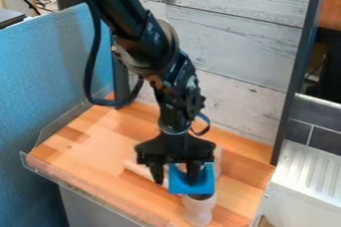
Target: Move a blue curl block from a cup to the top a cube
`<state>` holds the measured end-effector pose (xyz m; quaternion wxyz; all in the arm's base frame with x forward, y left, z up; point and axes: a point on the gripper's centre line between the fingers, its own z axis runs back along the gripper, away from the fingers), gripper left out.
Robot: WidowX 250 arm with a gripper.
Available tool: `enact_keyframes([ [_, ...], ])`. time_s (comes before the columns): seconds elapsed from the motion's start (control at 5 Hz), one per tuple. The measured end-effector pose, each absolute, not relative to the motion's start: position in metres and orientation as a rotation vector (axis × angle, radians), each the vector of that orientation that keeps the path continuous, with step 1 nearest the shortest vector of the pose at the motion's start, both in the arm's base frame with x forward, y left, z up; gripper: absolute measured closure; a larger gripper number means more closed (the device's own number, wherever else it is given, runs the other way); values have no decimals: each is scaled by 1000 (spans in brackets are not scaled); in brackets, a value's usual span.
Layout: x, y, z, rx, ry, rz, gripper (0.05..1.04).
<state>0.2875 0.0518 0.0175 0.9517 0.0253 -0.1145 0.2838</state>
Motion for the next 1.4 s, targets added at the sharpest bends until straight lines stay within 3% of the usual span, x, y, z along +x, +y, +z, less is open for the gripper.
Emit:
enact_keyframes([
  [0.2, 286, 52, 20, 32, -200, 572, 705],
  [0.4, 295, 51, 34, -8, -170, 554, 853],
  [0.6, 317, 50, 57, -43, -196, 533, 862],
  [0.8, 336, 55, 63, -29, -205, 505, 862],
  [1.4, 370, 52, 38, 120, -200, 242, 862],
])
